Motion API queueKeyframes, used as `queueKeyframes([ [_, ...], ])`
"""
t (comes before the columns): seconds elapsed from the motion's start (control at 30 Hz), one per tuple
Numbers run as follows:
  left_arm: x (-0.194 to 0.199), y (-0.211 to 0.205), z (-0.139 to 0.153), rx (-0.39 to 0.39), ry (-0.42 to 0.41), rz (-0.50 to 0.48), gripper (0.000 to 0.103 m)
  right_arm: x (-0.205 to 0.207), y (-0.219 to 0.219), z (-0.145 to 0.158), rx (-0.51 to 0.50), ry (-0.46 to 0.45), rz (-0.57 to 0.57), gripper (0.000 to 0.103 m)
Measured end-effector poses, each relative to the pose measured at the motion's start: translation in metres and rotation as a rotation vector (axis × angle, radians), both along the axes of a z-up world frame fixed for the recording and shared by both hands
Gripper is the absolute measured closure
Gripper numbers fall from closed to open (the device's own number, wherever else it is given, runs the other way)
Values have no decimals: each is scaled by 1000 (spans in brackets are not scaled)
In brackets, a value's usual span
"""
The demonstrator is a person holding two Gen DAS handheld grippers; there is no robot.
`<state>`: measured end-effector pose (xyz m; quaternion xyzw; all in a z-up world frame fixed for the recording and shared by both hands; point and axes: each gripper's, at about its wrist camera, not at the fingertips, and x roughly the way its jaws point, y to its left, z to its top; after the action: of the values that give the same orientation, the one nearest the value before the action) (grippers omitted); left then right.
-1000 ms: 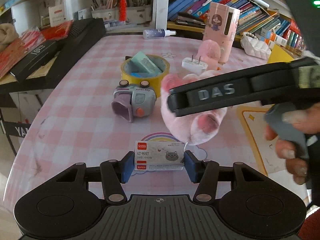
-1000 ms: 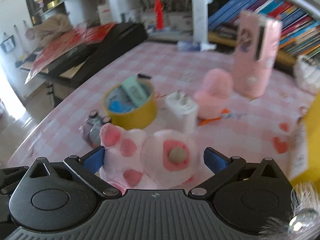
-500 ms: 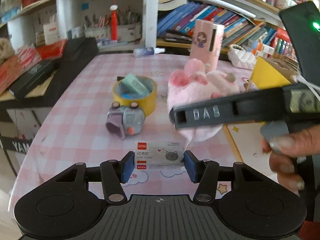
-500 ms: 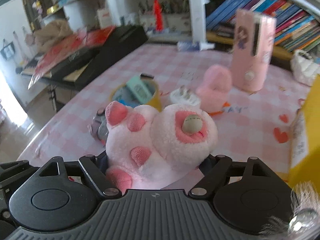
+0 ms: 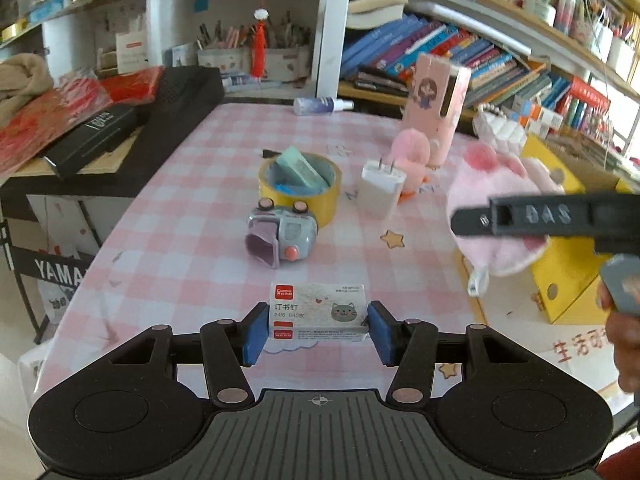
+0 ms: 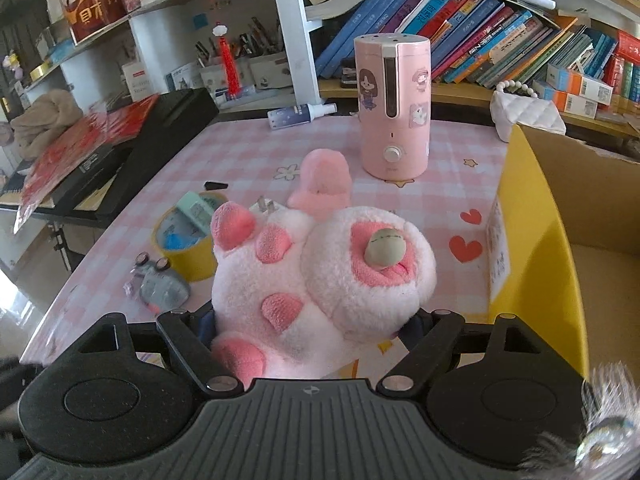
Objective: Organize objects
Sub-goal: 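Lift and carry the staple box and plush pig over the yellow box with both tools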
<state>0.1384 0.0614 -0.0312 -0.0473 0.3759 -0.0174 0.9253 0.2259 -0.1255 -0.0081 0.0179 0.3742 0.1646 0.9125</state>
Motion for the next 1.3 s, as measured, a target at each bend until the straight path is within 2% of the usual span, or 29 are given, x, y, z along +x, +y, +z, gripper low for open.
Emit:
queueKeyframes([
  [0.33,-47,5,36,-63,-76,-51,52,-76,-25,34,-12,-90,-10,20],
  [0.67,-99,-6,31,-62,-66,-148,52,-158,-22,33,-32,-89,-56,20],
  [0.9,-133,-17,26,-64,-50,-223,52,-209,-39,23,-29,-49,-154,20],
  [1.3,-157,-58,28,-51,-74,-420,52,-277,-77,15,-21,-50,-335,20],
])
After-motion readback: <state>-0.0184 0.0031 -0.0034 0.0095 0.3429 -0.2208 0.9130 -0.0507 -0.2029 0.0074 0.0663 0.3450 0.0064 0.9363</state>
